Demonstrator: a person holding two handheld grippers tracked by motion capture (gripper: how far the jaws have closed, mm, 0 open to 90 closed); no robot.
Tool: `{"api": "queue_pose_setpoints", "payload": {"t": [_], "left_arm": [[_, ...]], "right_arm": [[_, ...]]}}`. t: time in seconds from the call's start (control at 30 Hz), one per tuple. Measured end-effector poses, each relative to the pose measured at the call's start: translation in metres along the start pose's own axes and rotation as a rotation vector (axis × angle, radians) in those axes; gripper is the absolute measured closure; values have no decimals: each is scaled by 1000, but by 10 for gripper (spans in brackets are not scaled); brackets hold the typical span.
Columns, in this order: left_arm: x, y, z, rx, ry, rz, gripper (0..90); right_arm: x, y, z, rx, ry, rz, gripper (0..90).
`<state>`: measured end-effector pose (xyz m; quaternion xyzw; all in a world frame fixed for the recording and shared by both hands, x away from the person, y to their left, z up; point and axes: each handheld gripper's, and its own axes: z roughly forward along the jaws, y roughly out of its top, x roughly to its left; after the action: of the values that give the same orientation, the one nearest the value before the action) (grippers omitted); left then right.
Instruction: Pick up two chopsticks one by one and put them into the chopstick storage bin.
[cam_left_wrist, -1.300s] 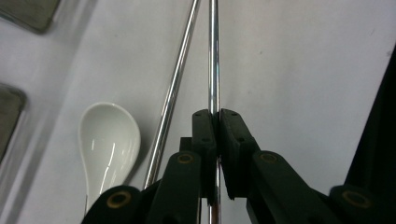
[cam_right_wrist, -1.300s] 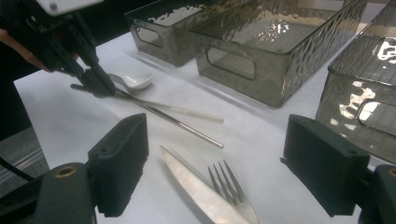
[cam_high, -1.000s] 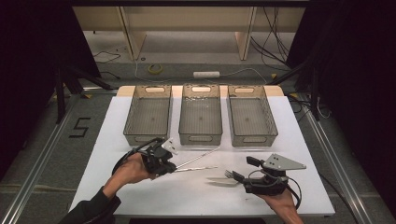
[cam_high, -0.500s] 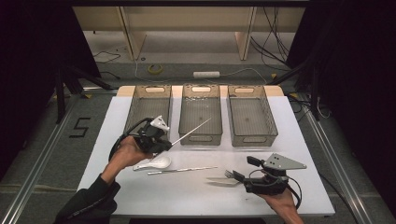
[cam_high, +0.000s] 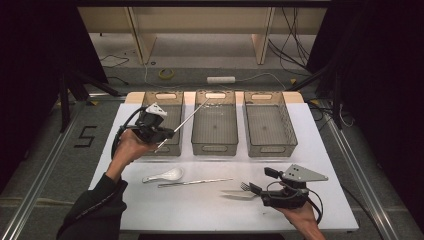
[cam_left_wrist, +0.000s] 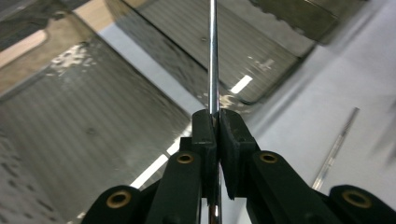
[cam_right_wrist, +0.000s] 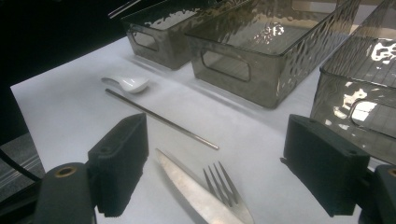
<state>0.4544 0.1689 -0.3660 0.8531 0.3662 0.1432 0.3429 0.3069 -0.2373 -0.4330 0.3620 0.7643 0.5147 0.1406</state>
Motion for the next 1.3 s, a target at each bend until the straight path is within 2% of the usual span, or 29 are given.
{"api": "queue_pose_setpoints", "payload": {"t": [0.13, 0.17, 0.33, 0.5, 0.73, 0.9, 1.1, 1.3], "left_arm": [[16, 2, -1, -13, 43, -43, 846], [16, 2, -1, -13, 43, -43, 845], [32, 0, 0, -21, 84, -75, 846], [49, -6, -2, -52, 112, -128, 846], [57, -10, 5, -38, 126, -151, 845], [63, -13, 7, -33, 154, -162, 845], [73, -21, 11, -35, 181, -199, 845], [77, -24, 14, -40, 199, -211, 845]], "right_arm": [[0, 0, 0, 2, 1, -2, 231], [0, 0, 0, 2, 1, -2, 231], [-1, 0, 0, -2, 2, -3, 231], [0, 0, 0, 0, 4, -1, 232], [1, 0, 1, -2, 8, -6, 231], [1, 0, 0, -2, 7, -4, 231], [1, 0, 0, -3, 7, -7, 231], [1, 0, 0, -3, 7, -8, 231]]}}
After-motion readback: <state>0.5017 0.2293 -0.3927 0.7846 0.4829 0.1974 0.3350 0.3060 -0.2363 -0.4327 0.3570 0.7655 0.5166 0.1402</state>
